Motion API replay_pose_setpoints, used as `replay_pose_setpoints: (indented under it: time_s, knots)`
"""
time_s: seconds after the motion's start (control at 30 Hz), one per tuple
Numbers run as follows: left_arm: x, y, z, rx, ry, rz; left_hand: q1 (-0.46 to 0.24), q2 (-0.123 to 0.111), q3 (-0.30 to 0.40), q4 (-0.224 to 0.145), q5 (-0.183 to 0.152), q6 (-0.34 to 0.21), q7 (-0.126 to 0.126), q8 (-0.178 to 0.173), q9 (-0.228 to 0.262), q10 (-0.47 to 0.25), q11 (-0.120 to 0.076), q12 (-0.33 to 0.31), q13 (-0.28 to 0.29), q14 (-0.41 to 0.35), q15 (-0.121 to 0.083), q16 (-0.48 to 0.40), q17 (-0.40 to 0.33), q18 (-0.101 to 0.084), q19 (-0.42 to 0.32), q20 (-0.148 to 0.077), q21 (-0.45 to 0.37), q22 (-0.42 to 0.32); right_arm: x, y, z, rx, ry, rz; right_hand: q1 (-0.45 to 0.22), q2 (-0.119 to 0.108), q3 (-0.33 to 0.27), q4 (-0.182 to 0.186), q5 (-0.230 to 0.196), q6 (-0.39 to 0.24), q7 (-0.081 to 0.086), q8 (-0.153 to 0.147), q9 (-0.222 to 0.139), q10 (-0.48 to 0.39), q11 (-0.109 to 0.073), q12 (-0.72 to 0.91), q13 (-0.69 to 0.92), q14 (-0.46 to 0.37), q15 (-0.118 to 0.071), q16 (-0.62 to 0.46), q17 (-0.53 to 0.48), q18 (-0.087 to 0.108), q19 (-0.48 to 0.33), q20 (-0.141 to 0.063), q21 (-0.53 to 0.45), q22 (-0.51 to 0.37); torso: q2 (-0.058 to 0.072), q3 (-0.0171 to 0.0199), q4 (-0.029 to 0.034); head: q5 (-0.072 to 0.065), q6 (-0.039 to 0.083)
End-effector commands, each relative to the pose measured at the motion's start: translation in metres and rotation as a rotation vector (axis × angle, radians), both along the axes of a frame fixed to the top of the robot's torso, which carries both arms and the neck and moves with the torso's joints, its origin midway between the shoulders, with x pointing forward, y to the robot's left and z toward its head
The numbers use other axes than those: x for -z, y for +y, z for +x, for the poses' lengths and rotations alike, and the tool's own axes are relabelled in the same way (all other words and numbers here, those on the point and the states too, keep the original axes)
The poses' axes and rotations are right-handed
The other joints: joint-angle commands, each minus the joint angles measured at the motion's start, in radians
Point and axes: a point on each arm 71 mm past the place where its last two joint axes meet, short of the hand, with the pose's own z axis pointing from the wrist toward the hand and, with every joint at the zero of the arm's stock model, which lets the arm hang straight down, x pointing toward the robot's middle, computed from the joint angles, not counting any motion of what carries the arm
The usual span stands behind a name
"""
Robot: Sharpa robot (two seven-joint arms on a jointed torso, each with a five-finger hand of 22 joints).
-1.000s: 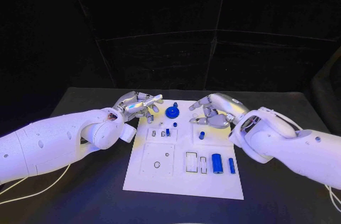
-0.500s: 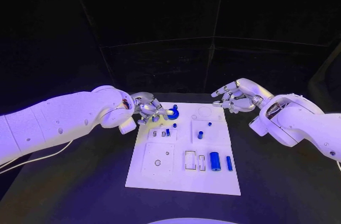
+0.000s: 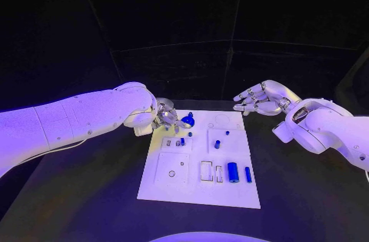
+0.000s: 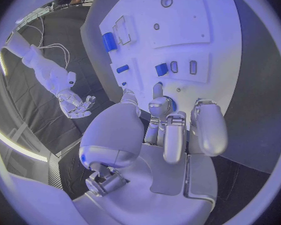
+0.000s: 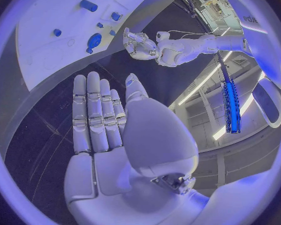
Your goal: Assemble the parts on the task board
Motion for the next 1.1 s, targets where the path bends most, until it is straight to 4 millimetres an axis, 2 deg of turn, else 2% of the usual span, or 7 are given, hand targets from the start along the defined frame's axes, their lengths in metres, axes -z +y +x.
replay_pose_setpoints:
  time_s: [0.03,0.13,0.43,0.67,0.87,1.1]
  knots:
    - [0.002,0.002,0.001,0.034,0.021,0.140,-0.001,0.013,-0.019,0.000,-0.004,-0.015,-0.004,0.025,0.024,0.010,-0.001,0.009,0.011,0.107,-0.010,0.003,0.263,-0.013,0.001,-0.010,0.010,0.013,-0.002,0.003,0.000,-0.023,-0.002,0.033,0.005,0.007,-0.024,0.003,-0.003,0.010,0.001,-0.007,0.000,0.019,0.000,-0.019,-0.034,0.023,-0.002,-0.040,-0.017,0.004,0.020,0.003,-0.031,-0.022,0.003,0.0002,-0.0014,0.004,-0.004]
    - [0.004,-0.002,0.002,0.043,0.027,0.157,0.001,0.017,-0.025,0.000,-0.004,-0.020,-0.005,0.034,0.033,0.013,-0.002,0.014,0.017,0.107,-0.010,0.003,0.263,-0.015,0.002,-0.010,0.015,0.021,-0.002,0.003,0.001,-0.023,-0.003,0.035,0.005,0.012,-0.037,0.004,-0.003,0.012,0.002,-0.008,0.000,0.024,0.004,-0.027,-0.049,0.032,0.000,-0.061,-0.025,0.005,0.030,0.003,-0.046,-0.033,0.004,-0.0019,0.0012,0.002,-0.005]
    - [0.010,-0.014,0.006,0.059,0.039,0.185,0.008,0.036,-0.032,0.000,-0.003,-0.032,-0.006,0.053,0.052,0.015,-0.003,0.020,0.024,0.107,-0.011,0.003,0.263,-0.017,0.004,-0.011,0.025,0.037,-0.003,0.003,0.002,-0.012,-0.006,0.038,-0.004,0.020,-0.072,0.007,0.012,0.016,0.010,-0.007,0.000,0.021,0.012,-0.043,-0.081,0.039,0.008,-0.109,-0.041,0.004,0.041,0.009,-0.086,-0.059,0.006,-0.0050,0.0017,0.004,-0.003]
    - [0.015,-0.022,0.008,0.071,0.053,0.199,0.015,0.045,-0.035,-0.002,-0.003,-0.039,-0.006,0.059,0.060,0.014,-0.003,0.021,0.026,0.107,-0.010,0.003,0.263,-0.018,0.005,-0.011,0.030,0.045,-0.003,0.004,0.001,-0.011,-0.005,0.040,-0.006,0.021,-0.077,0.008,0.008,0.017,0.010,-0.006,0.001,0.021,0.013,-0.044,-0.084,0.041,0.009,-0.114,-0.043,0.004,0.043,0.010,-0.091,-0.062,0.008,-0.0043,0.0041,0.002,-0.008]
    - [0.020,-0.024,0.007,0.077,0.075,0.219,0.049,0.057,-0.029,-0.009,-0.002,-0.056,-0.003,0.069,0.073,0.011,0.000,0.021,0.026,0.107,-0.008,0.003,0.263,-0.018,0.004,-0.009,0.034,0.050,-0.003,0.006,0.001,-0.012,0.001,0.040,-0.013,0.027,-0.084,0.012,0.009,0.015,0.012,-0.006,0.000,0.018,0.015,-0.045,-0.089,0.041,0.011,-0.123,-0.045,0.004,0.044,0.012,-0.099,-0.068,0.009,-0.0064,0.0047,-0.004,-0.011]
    - [0.022,-0.027,0.008,0.084,0.085,0.225,0.055,0.060,-0.027,-0.008,-0.002,-0.058,-0.003,0.072,0.077,0.012,0.000,0.022,0.028,0.107,-0.008,0.003,0.263,-0.019,0.004,-0.008,0.035,0.053,-0.002,0.008,0.001,-0.010,0.007,0.038,-0.018,0.030,-0.090,0.015,0.011,0.014,0.013,-0.006,0.000,0.015,0.016,-0.047,-0.092,0.040,0.013,-0.130,-0.047,0.003,0.045,0.013,-0.106,-0.071,0.010,-0.0037,0.0036,-0.003,-0.017]
